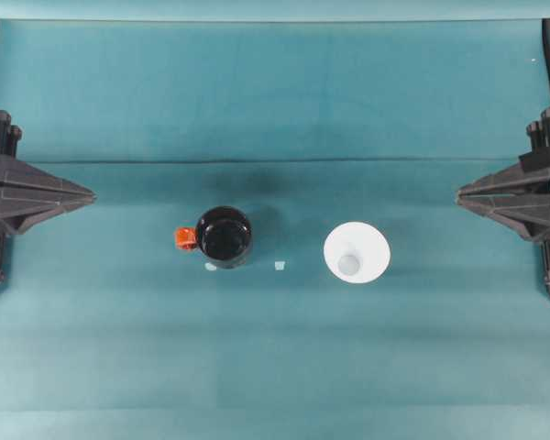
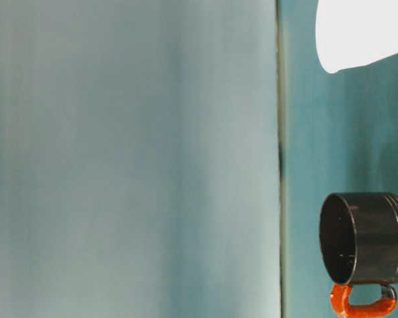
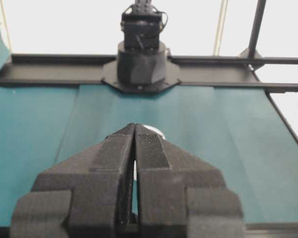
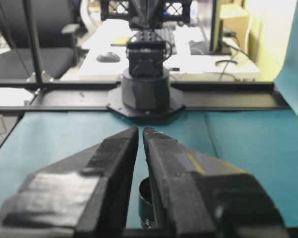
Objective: Put the paper cup into the moved red handle cup holder.
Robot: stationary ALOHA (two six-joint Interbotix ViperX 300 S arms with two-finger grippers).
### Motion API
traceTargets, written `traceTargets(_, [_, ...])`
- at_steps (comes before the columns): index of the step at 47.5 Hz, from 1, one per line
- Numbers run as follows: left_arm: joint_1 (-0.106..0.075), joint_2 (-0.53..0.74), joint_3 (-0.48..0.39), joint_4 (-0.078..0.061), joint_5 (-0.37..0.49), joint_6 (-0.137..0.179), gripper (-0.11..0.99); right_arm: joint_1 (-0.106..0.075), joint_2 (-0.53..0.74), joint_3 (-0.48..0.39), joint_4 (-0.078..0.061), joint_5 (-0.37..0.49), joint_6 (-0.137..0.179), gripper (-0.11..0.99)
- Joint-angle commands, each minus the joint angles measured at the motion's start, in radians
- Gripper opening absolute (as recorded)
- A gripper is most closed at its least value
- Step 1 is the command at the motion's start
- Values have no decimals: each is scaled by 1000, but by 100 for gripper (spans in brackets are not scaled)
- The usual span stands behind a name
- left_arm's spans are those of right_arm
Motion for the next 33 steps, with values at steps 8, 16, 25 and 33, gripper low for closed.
traceTargets(8, [3, 98, -58, 9, 100, -9, 3, -3, 11, 3, 21, 147, 28, -9])
traceTargets(16, [3, 121, -72, 9, 112, -11, 3, 3, -17, -3, 21, 225, 69, -10])
traceTargets(25, [2, 144, -84, 9, 210, -35, 3, 2, -32, -6, 21, 276, 74, -10])
traceTargets(33, [0, 209, -118, 9, 350, -115, 3, 0, -32, -6, 21, 285, 75, -10])
